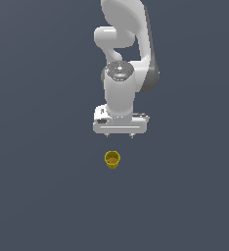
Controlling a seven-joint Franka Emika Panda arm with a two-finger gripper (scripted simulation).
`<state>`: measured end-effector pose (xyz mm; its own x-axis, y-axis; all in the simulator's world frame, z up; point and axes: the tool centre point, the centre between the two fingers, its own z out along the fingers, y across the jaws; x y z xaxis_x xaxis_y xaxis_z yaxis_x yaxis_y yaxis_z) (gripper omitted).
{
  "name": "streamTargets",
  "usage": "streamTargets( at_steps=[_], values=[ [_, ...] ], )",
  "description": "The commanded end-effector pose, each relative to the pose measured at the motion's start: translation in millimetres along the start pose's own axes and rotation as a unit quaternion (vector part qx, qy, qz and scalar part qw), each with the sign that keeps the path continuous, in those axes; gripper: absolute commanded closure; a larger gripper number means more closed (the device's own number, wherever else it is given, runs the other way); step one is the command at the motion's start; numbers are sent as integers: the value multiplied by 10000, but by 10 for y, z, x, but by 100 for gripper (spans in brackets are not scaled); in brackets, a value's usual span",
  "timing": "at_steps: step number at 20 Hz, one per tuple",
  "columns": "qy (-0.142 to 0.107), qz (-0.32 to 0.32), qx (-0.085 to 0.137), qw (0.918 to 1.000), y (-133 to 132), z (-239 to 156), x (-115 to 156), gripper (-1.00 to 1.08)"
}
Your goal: Pick up the object and move it to a goal position.
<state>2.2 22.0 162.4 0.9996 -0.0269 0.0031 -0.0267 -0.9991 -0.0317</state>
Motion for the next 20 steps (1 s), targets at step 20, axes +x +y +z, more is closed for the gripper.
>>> streamTargets(
  at_steps=[20],
  values=[
    [117, 251, 109, 9996, -242, -68, 113, -92]
  ],
)
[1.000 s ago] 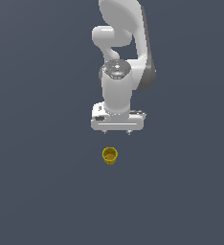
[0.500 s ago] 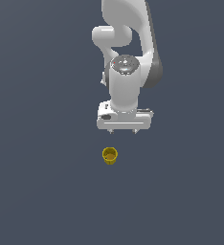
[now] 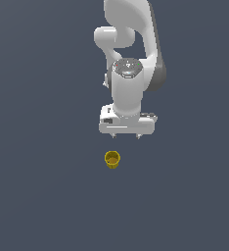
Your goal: Pick up the object and move it to a goal position.
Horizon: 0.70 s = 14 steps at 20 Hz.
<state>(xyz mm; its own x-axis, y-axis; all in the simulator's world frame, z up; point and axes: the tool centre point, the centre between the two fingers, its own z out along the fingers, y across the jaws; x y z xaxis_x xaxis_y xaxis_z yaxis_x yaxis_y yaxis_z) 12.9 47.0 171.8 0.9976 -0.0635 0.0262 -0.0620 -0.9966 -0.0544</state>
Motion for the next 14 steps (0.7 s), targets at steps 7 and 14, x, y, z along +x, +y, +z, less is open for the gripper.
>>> streamTargets(
  at_steps=[7, 14],
  values=[
    [-31, 679, -39, 9977, 122, 156, 121, -92],
    [-56, 1636, -123, 9864, 301, 385, 281, -92]
  ],
)
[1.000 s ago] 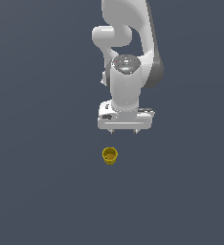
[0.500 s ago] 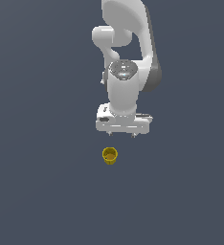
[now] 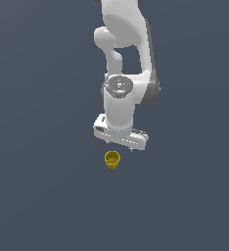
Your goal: Pick up the object and move it to a goal position.
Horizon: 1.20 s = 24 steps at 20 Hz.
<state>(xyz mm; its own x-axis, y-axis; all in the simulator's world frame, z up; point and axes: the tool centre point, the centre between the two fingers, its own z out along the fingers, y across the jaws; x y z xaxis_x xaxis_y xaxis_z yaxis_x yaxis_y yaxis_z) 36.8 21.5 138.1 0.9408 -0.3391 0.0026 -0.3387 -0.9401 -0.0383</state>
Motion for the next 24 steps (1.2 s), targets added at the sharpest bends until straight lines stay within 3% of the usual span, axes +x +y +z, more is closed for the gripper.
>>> streamTargets(
  at_steps=[1, 12, 24],
  values=[
    [-5, 372, -38, 9993, 51, 92, 77, -92],
    [11, 1423, -166, 9897, 203, 360, 285, -92],
    [15, 1587, -190, 9871, 234, 467, 314, -92]
  ],
)
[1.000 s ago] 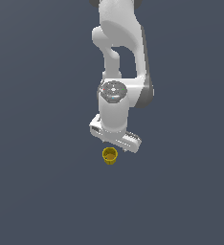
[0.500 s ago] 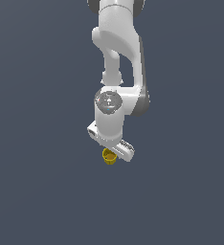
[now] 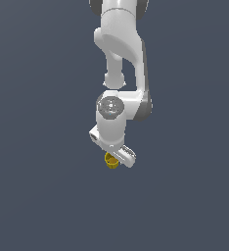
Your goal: Pick up the object and move it to a goal position.
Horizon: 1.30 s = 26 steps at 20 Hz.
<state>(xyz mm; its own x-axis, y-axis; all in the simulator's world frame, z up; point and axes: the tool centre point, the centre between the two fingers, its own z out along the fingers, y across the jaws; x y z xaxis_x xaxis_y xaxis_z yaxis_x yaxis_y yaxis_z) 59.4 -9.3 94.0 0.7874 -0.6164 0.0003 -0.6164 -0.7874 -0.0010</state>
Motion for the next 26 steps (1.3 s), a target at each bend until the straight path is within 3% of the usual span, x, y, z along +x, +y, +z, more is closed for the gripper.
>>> streamTargets(
  at_steps=[1, 8, 14, 15, 26],
  values=[
    [-4, 2, -4, 10000, 2, 69, -4, -92],
    [-2, 21, -5, 10000, 12, 414, -8, -92],
    [-1, 24, -5, 10000, 5, 475, 4, -92],
    [-1, 24, -5, 10000, 5, 475, 4, 108],
    [-3, 21, -5, 10000, 1, 475, -2, 108]
  ],
)
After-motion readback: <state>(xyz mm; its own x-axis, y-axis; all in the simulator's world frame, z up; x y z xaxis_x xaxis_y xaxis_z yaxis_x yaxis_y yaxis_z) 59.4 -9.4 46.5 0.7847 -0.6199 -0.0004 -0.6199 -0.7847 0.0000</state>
